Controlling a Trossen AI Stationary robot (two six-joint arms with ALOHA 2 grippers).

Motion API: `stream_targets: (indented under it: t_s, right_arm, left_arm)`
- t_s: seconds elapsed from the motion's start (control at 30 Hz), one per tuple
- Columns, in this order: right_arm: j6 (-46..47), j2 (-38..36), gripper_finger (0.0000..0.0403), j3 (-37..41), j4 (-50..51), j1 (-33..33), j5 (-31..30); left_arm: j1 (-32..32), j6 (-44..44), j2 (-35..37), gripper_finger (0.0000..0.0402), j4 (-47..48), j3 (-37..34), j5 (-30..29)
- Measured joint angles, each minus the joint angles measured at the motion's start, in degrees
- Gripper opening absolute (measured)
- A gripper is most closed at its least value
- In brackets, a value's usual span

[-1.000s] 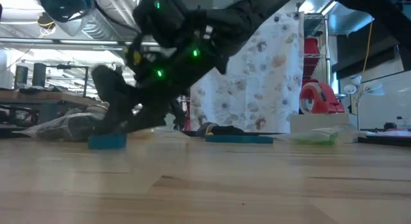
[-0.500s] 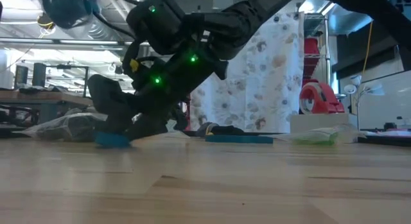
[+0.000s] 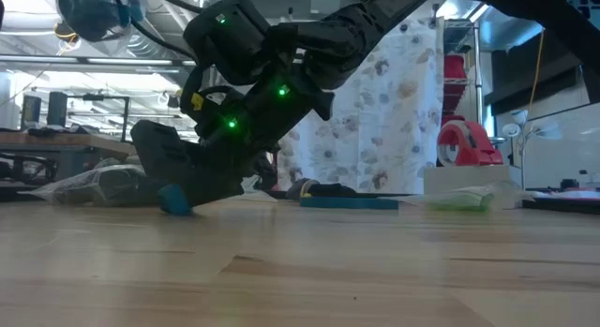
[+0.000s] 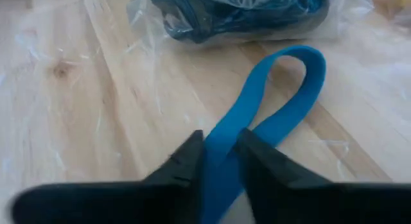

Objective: Sort rubber bands
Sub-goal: Put the blue rubber band into the transparent zip bag

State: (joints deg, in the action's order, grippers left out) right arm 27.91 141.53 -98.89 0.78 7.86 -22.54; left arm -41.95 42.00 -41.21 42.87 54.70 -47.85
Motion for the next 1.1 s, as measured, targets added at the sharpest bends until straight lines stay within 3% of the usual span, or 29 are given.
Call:
stream_targets:
  t_s: [0.1,0.17,0.4,0.8,0.93,1.1]
  right_arm:
    - [-1.97,0.06,0.0028,0.0,-0.19,0.04,0.72]
    - [-3.25,-0.27,0.0009,0.04,0.1,0.37,1.15]
    - [-7.34,-3.56,0.0002,0.48,5.89,3.91,-2.1]
    - [-7.64,-14.03,0.0,0.44,28.4,11.67,-7.96]
    - [-4.99,-14.97,0.0,0.75,34.02,13.46,-8.28]
    - [-1.34,-16.25,0.0,5.38,32.73,15.49,-7.65]
  left_arm:
    - [0.01,-0.01,-0.17,0.0001,-0.02,0.0,0.02]
    - [0.02,0.0,-0.59,0.0001,0.04,0.0,0.02]
    - [0.0,1.37,-3.67,0.0001,0.01,0.0,1.18]
    - [-0.9,7.53,-12.09,0.0001,-0.82,-0.36,2.22]
    - [-2.22,8.58,-12.66,0.0001,-11.15,-6.47,4.21]
    - [-3.39,12.03,-12.26,0.0,-26.92,-18.84,6.13]
